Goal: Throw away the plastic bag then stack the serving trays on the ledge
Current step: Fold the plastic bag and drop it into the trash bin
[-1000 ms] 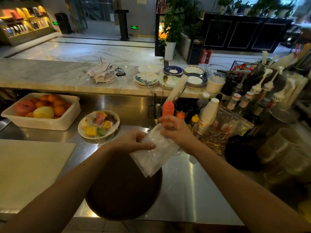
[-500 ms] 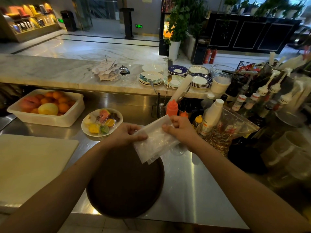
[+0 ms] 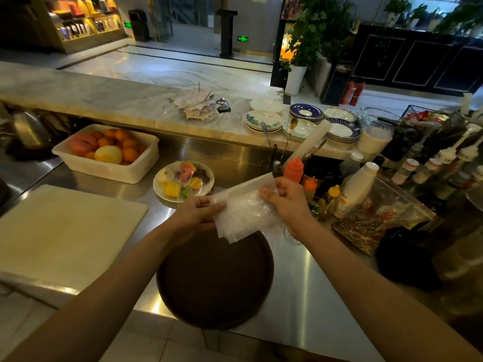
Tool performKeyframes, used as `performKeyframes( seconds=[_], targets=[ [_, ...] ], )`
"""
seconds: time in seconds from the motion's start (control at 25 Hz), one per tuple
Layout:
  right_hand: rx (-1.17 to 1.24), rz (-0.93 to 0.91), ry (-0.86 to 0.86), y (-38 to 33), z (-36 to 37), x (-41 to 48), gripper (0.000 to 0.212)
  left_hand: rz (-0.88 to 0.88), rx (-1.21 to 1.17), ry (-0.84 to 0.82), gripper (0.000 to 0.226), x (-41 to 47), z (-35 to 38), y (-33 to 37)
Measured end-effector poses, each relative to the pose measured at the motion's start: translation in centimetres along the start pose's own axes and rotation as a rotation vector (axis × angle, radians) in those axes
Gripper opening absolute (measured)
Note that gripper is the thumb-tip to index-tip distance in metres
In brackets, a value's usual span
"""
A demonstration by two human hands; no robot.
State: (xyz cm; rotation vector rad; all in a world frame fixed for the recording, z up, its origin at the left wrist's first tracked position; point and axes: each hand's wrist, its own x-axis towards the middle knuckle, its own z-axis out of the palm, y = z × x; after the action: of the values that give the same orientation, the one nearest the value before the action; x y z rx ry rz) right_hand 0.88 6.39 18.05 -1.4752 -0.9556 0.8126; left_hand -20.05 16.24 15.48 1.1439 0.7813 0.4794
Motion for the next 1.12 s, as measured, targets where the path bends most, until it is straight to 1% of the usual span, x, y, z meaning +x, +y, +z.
performKeyframes(
  seconds=[0.04,0.12,0.2,0.28,0.36,0.48,0.56,0.72,0.8,0.84,0.92,1.0,1.12],
  targets=[
    [0.004,-0.005,0.013,0.0,0.8,0.0,0.012,-0.018,-0.063,0.01,0.053,-0.4,-0.7,-0.3],
    [0.005,-0.009,0.02,0.1,2.3,0.0,0.01,-0.024,-0.13,0.03,0.041,-1.3,-1.9,-0.8],
    [-0.009,0.004,-0.023,0.4,4.9,0.1,0.01,0.03,-0.068,0.093,0.034,-2.8,-3.9,-1.2],
    [-0.035,0.032,-0.104,0.6,7.3,0.1,0.018,0.083,-0.001,0.212,0.034,-4.3,-6.2,-1.7],
    [-0.043,0.101,-0.215,0.7,10.4,0.0,0.028,0.143,-0.001,0.358,0.031,-6.1,-9.1,-2.2],
    [-0.077,0.174,-0.373,0.5,15.4,-0.7,0.031,0.195,-0.053,0.58,0.018,-9.4,-13.5,-3.1],
    [-0.109,0.136,-0.451,0.3,19.1,-1.3,0.032,0.203,-0.102,0.682,0.011,-12.2,-15.7,-3.6],
    [-0.034,0.079,-0.594,-0.7,26.0,-2.9,0.029,0.21,-0.16,0.863,0.014,-18.2,-18.4,-5.2],
    [0.005,0.059,-0.715,-1.4,29.2,-4.0,0.028,0.231,-0.205,0.983,0.013,-21.8,-18.8,-6.3],
    [0.016,0.04,-0.792,-1.6,30.8,-4.8,0.027,0.235,-0.224,1.054,0.015,-24.0,-18.7,-7.0],
    [0.021,0.002,-0.887,-1.9,33.1,-6.3,0.027,0.239,-0.261,1.147,0.019,-27.5,-17.8,-8.5],
    [0.036,-0.015,-1.007,-1.9,35.6,-9.2,0.026,0.275,-0.28,1.276,0.018,-32.1,-16.0,-10.0],
    [0.044,-0.037,-1.185,-1.5,38.2,-14.6,0.025,0.295,-0.315,1.504,0.025,-38.1,-11.9,-12.7]
  ],
)
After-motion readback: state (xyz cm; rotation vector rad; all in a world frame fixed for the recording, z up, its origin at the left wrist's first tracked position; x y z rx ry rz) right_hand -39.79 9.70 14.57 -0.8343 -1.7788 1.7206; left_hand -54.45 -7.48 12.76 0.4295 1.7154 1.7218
